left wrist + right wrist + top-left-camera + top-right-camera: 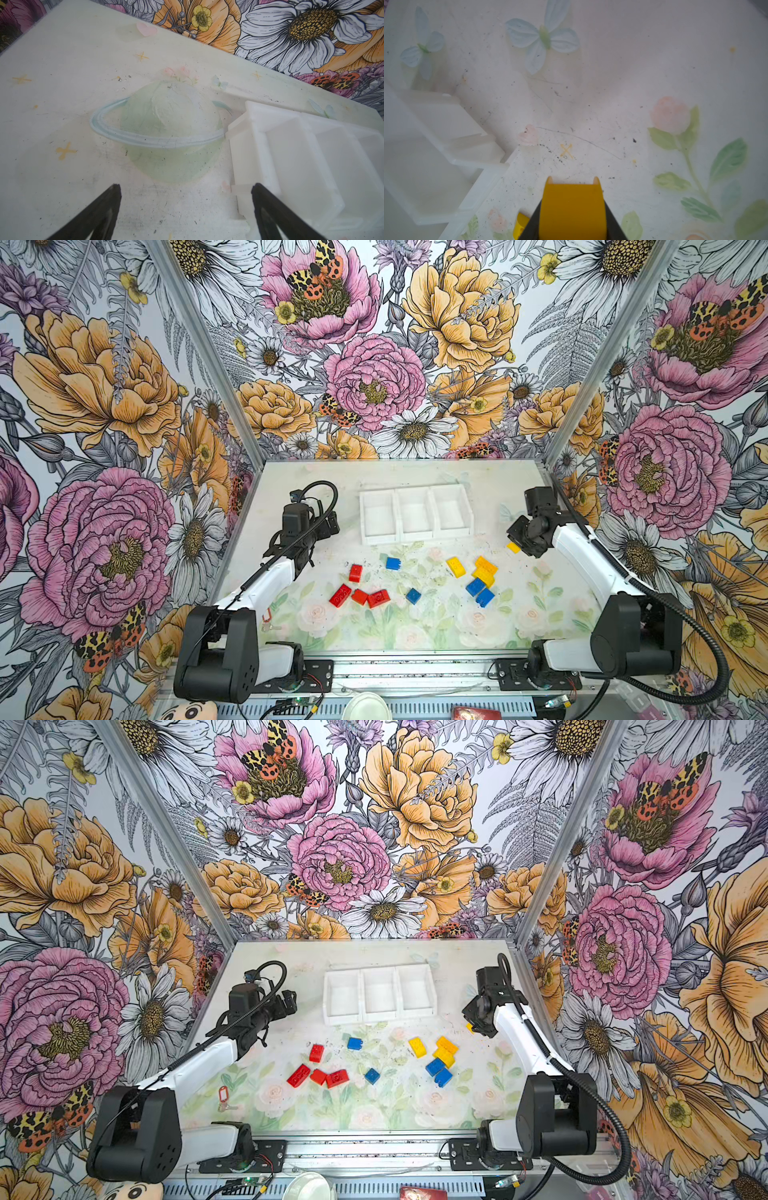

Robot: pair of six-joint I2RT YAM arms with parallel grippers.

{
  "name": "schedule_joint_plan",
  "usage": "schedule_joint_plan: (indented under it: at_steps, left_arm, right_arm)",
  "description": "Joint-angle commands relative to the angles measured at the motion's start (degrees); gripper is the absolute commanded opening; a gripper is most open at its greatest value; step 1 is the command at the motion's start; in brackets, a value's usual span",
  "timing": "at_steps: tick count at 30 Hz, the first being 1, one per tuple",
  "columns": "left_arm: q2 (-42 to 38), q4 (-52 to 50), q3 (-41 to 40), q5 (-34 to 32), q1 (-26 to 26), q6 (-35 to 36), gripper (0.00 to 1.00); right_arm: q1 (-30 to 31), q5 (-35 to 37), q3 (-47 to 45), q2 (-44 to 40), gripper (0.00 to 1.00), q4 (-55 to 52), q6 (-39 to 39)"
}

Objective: Sort the legos into containers by color
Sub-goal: Place the lego in the container.

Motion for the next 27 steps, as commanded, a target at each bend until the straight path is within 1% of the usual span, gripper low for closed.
schedule_joint_plan:
  at_steps: [1, 5, 11, 15, 20, 27]
  left_arm:
    - [-1.61, -0.21, -1.03, 1.23, -0.53, -1.28, 0.99]
    - [-1.87, -0.72, -1.21, 1.64, -0.67, -1.72, 0.99]
    - [-2.89, -2.35, -1.04, 1.56, -1.30, -1.99, 0.99]
    - [-3.77, -3.66, -1.13, 1.44, -1.58, -2.05, 0.99]
    - [-4.65, -4.75, -1.46, 1.39, -2.09, -2.43, 0.99]
    - [-4.60, -5.50, -1.35, 0.75, -2.98, -2.70, 0.99]
  right_arm:
    - [5.12, 3.84, 6.69, 3.04, 0.32, 0.80, -5.82]
    - [10.80, 4.46, 14.26, 8.61, 0.33, 0.97, -10.60]
    - [15.17, 3.39, 23.94, 17.22, 0.33, 1.07, -16.77]
    - [15.99, 2.11, 28.91, 22.71, 0.34, 0.96, -19.58]
    - [16.72, 1.88, 32.76, 28.73, 0.34, 0.94, -22.19]
    - [17.66, 1.83, 35.11, 33.57, 0.36, 0.97, -23.69]
